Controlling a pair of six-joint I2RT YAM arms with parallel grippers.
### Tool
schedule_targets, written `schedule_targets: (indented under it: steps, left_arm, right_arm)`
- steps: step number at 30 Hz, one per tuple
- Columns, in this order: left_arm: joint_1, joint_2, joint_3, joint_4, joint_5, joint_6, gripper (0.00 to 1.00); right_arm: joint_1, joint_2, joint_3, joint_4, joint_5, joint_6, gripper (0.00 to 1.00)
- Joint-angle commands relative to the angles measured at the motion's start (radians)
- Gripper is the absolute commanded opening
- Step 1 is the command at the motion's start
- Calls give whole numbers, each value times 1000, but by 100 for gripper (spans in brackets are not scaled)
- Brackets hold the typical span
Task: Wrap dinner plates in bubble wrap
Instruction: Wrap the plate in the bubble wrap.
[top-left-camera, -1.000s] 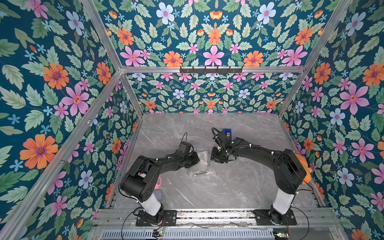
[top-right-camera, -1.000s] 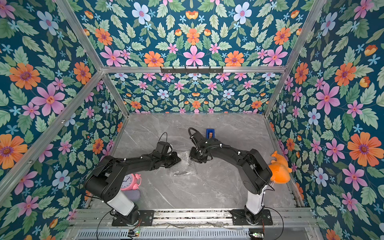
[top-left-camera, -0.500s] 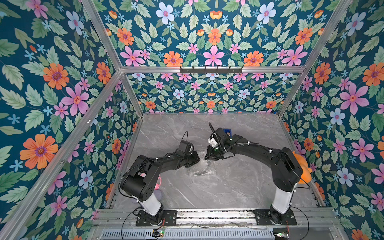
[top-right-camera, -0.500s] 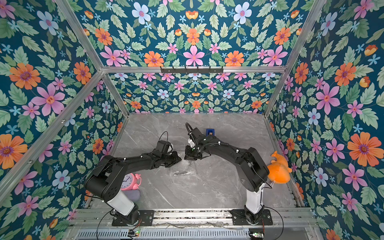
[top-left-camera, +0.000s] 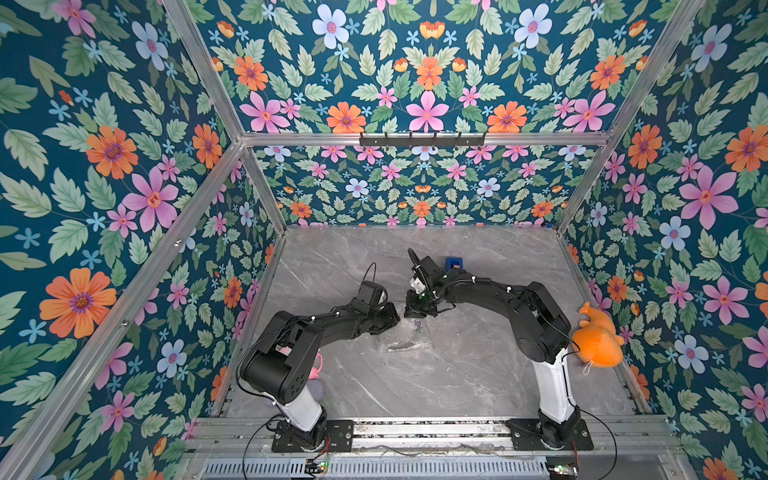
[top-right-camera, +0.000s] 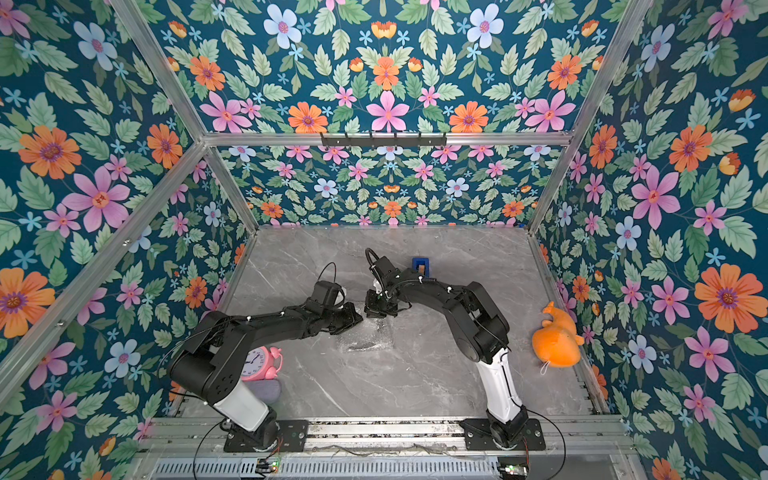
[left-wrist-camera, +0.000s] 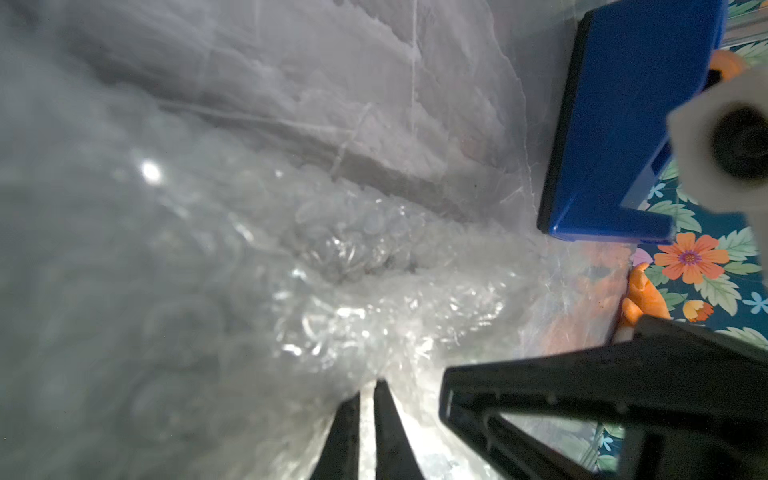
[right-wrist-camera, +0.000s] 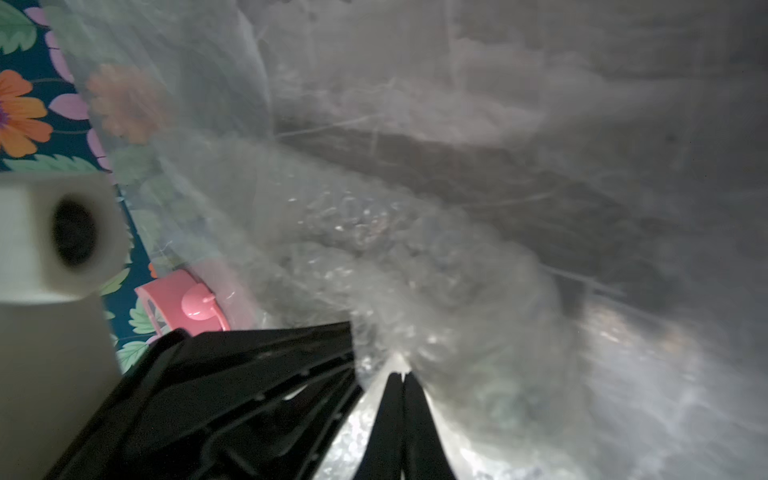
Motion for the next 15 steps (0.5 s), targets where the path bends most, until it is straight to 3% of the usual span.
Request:
schedule_targets:
  steps: [1, 8, 15]
  left_arm:
    - [1, -3, 1, -10, -11, 22, 12]
    - [1, -2, -4, -4, -7, 26, 12]
    - [-1, -9, -2, 2, -10, 23, 12]
  right_arm:
    - [1, -40, -16, -17, 11, 11, 3]
    - [66, -161, -51, -53, 18, -2, 5]
    - [67, -85, -74, -27, 25, 35, 3]
